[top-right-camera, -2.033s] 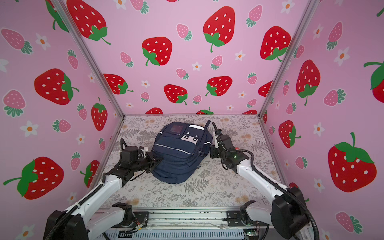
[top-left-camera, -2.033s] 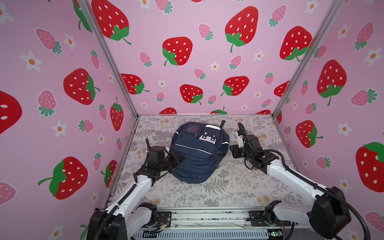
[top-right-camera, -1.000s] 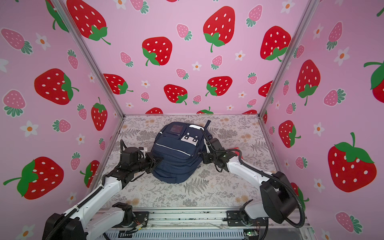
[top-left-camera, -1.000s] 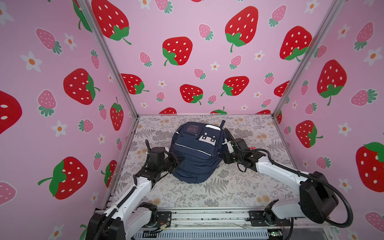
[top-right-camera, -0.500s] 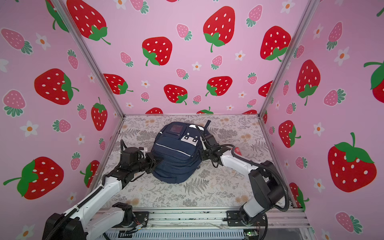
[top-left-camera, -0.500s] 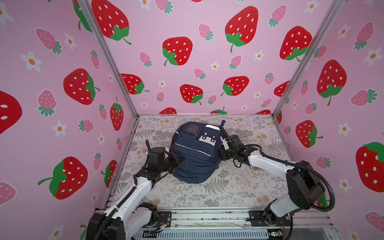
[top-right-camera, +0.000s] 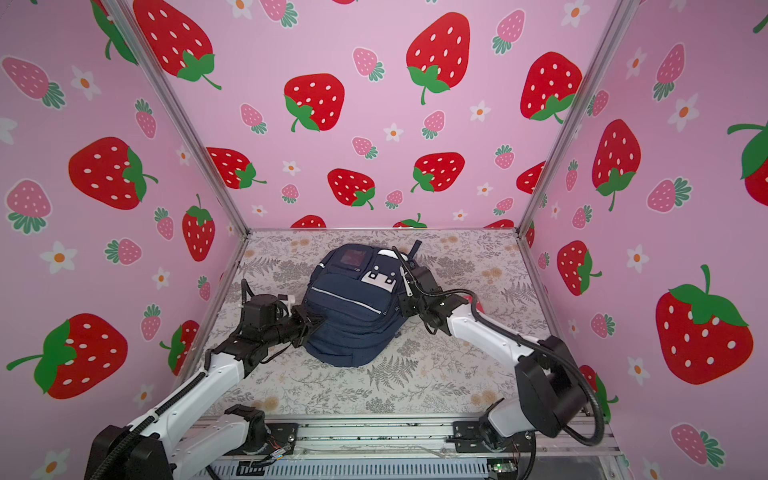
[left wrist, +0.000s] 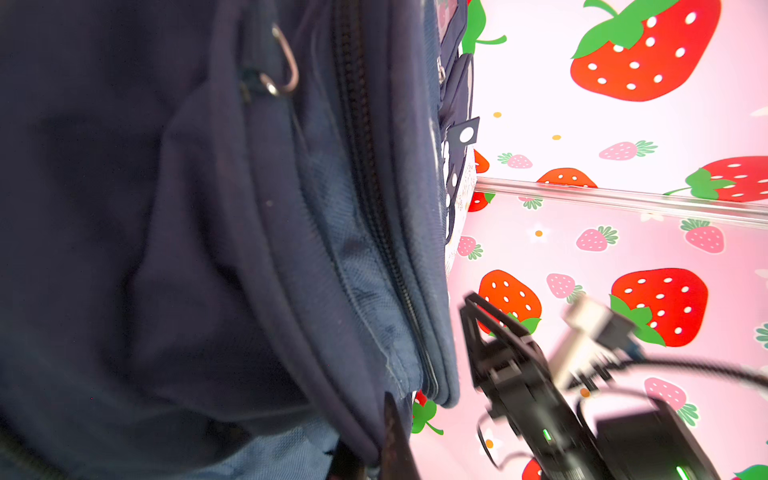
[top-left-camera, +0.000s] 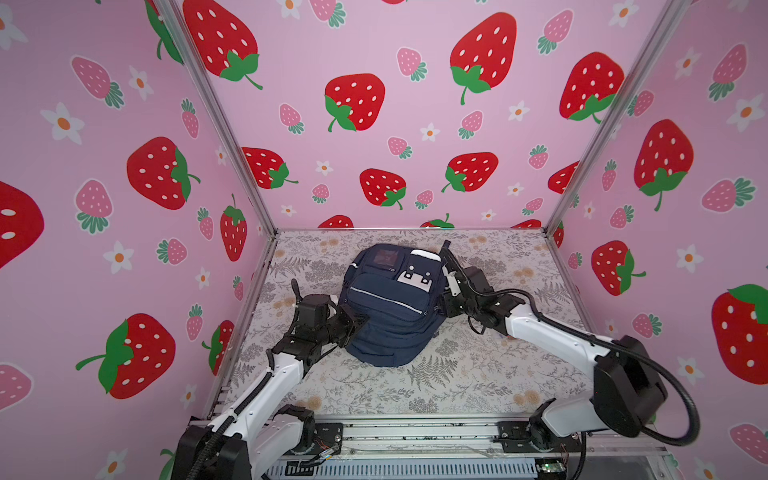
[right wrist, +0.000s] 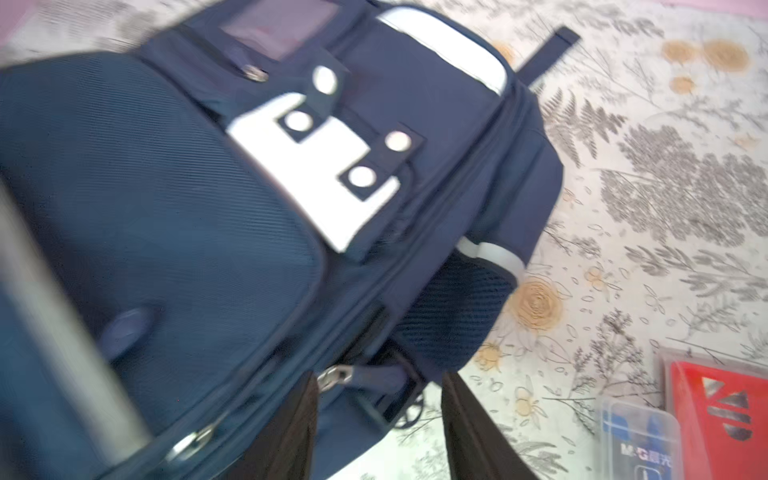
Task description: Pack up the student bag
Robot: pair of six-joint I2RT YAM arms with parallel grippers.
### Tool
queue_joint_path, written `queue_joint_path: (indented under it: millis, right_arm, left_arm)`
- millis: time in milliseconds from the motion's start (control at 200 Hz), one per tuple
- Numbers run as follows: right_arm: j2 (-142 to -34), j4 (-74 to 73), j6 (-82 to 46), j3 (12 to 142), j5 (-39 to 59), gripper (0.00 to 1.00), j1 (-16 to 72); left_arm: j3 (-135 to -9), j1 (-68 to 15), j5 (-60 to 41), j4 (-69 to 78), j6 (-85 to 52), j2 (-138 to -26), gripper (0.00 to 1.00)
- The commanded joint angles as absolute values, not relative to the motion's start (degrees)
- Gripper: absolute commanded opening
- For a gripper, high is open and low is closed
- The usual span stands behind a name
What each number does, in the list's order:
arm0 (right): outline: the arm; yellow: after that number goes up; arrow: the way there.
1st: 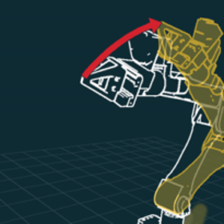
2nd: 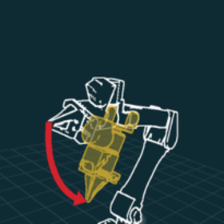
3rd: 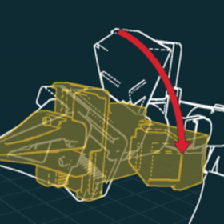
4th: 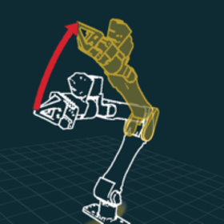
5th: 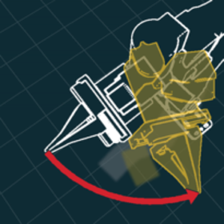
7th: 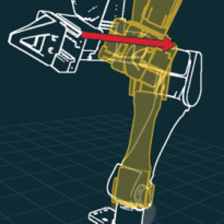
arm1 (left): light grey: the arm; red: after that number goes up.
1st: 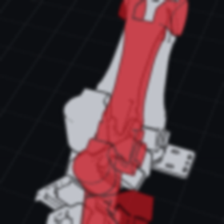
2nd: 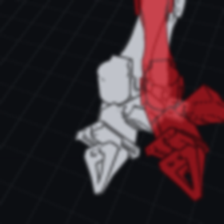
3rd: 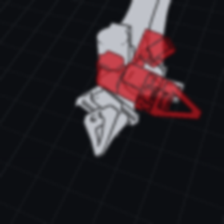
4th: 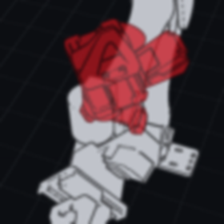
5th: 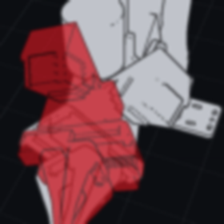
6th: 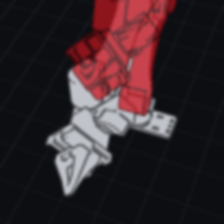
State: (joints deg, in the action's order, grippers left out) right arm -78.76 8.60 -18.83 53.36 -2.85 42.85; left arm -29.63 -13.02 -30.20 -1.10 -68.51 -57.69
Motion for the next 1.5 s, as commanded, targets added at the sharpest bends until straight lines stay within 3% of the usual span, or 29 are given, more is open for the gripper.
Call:
queue_joint_path:
  millis: [0,60,160,375,500,745,825,1041,1301,1496]
  right_arm:
    - [-72.6,2.5,-18.9,49.4,5.9,0.51,43.5]
    - [-71.7,0.7,-18.9,48.2,8.0,0.51,43.5]
    - [-72.4,-0.3,-19.3,48.0,8.5,0.50,43.5]
    - [-73.0,-4.9,-19.5,44.2,5.4,0.48,43.5]
    - [-71.8,-3.2,-22.4,44.4,3.1,0.44,42.4]
    - [-70.1,-0.5,-28.1,43.8,11.7,0.48,35.5]
    - [-69.4,0.1,-28.3,43.7,11.7,0.50,35.0]
    - [-66.6,0.7,-28.8,43.2,12.5,0.51,34.6]
    - [-64.5,0.9,-28.9,42.5,12.6,0.57,33.9]
    - [-65.0,0.0,-29.3,41.8,13.9,0.57,33.7]
  left_arm:
    - [-33.7,-13.1,-32.4,-0.2,-66.8,-58.1,0.11]
    - [-36.3,-13.2,-33.0,-4.0,-64.0,-58.2,0.32]
    - [-42.8,-13.9,-29.5,-16.2,-56.4,-55.5,0.50]
    - [-52.4,-20.8,-18.7,-31.7,-44.9,-55.2,0.62]
    - [-60.0,-32.6,-6.5,-40.6,-31.1,-62.4,0.61]
    - [-68.0,-50.2,12.4,-47.5,-0.7,-75.5,0.65]
    - [-68.8,-50.2,13.8,-46.9,4.1,-77.4,0.66]
    - [-70.7,-46.5,14.3,-44.0,8.5,-81.0,0.57]
    - [-69.4,-46.3,7.9,-44.5,14.3,-83.3,0.65]
    - [-70.1,-44.0,11.3,-41.5,13.7,-86.2,0.60]
